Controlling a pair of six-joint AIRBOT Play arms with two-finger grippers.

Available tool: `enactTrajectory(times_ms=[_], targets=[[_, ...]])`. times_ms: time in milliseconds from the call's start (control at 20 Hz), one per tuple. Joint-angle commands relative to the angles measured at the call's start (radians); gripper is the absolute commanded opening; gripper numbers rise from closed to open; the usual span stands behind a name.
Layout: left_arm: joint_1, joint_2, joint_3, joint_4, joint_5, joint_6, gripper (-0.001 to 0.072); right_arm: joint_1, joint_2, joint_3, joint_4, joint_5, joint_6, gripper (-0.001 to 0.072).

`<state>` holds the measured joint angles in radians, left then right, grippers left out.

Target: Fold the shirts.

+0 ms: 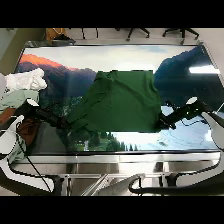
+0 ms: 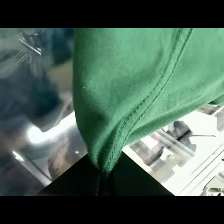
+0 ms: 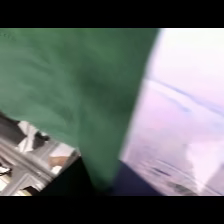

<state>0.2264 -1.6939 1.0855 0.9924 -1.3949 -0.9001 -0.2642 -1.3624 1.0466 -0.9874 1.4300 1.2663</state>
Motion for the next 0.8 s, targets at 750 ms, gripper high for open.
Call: enactTrajectory(times_ms=[750], targets=[[0.319,0.684,0.69,-1.118,0.063,-0.265,0.0016,-0.106,0.428,1.061,0.688,-0.257,-0.153,0.0022]])
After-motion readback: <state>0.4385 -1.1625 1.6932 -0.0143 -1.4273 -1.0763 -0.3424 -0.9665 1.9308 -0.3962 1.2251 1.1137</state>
